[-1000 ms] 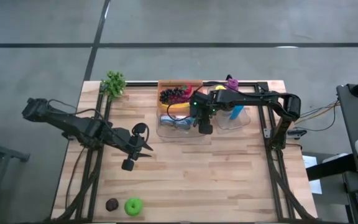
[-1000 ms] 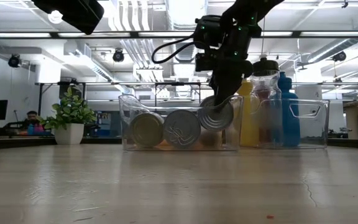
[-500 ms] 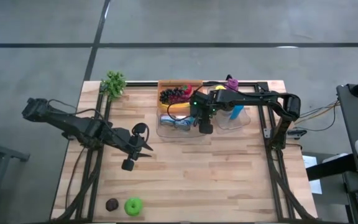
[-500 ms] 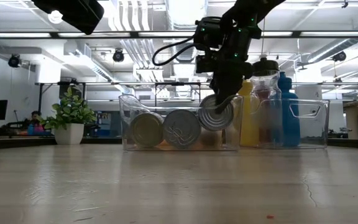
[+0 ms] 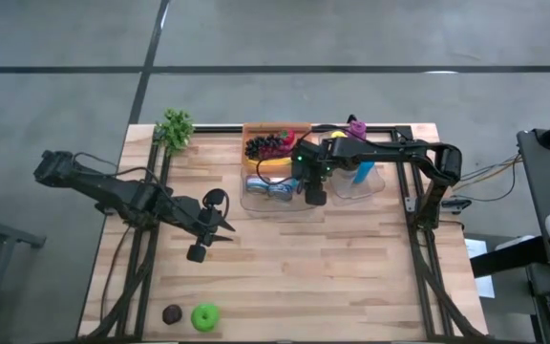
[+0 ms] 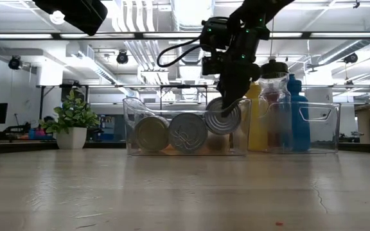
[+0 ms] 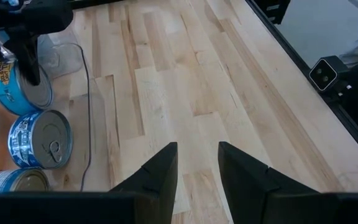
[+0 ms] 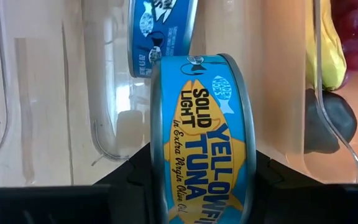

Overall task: Pick & Place Food Item
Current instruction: Put the yellow and blue can into the left transparent bin

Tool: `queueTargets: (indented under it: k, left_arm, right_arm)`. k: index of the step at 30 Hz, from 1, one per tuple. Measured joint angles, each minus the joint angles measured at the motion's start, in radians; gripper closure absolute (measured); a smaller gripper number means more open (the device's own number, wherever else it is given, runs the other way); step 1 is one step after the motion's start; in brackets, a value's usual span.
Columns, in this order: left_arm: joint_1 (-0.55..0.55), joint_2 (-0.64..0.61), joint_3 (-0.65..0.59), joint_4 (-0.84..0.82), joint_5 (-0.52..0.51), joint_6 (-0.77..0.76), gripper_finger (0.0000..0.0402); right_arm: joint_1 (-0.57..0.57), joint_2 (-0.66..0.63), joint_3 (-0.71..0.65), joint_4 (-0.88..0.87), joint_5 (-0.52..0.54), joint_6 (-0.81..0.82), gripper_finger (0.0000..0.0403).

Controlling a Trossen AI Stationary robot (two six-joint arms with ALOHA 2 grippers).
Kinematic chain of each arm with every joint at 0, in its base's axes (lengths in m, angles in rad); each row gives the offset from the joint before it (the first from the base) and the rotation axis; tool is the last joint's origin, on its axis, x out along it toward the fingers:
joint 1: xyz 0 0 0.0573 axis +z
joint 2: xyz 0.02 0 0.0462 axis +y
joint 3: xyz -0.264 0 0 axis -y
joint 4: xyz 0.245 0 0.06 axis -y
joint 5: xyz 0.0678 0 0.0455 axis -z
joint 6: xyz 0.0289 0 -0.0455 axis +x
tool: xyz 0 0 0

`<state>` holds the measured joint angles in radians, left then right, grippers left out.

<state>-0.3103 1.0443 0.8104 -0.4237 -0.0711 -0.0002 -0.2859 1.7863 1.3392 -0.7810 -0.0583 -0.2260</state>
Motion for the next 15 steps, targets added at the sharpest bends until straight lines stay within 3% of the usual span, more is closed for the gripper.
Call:
queueTargets:
  k: [15]
  left_arm:
    - [0.0,0.0,0.0,0.0,0.0,0.0,0.0284]
  right_arm:
    - [0.004,0.0,0.042,-0.051,-0.019,-0.002,0.0255]
